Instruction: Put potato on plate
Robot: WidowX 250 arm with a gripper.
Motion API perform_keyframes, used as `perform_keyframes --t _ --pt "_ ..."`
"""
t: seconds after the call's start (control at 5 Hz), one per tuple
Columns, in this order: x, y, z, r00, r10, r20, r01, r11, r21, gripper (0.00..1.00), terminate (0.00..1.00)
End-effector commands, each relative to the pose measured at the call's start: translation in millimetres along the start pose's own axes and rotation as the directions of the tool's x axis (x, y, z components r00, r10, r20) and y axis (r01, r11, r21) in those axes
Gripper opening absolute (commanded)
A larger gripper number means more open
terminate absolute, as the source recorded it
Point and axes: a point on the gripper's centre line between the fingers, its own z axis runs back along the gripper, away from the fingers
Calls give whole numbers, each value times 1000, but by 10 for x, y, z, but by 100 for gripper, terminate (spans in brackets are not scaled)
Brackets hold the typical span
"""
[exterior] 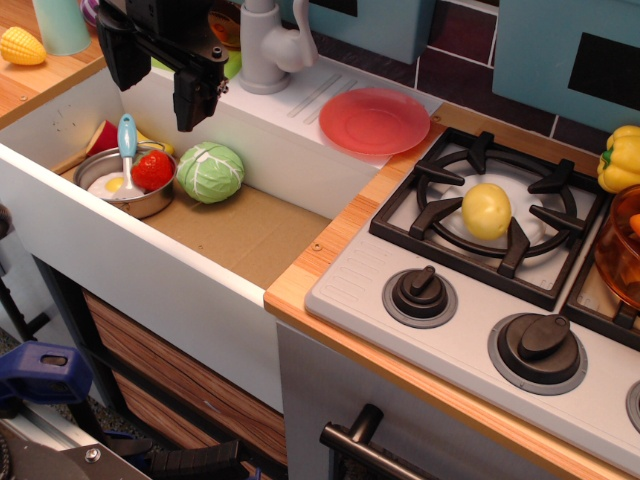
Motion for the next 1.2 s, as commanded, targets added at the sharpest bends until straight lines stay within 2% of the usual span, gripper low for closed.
perform_keyframes --t 0.0,0.2,0.4,0.6,0.8,1.0 --pt "0 0 0 1000 0 0 0 1000 0 100 0" --pt "374 -338 46 999 -10 -37 8 999 -51 100 0" --pt "768 -822 78 999 28 -18 -28 999 -25 100 0" --pt "1005 -1292 143 998 58 -14 -59 994 -92 100 0" --pt "1115 -1627 252 996 82 32 -79 993 -90 100 0" --pt "1100 -1843 362 992 118 45 -112 986 -123 100 0"
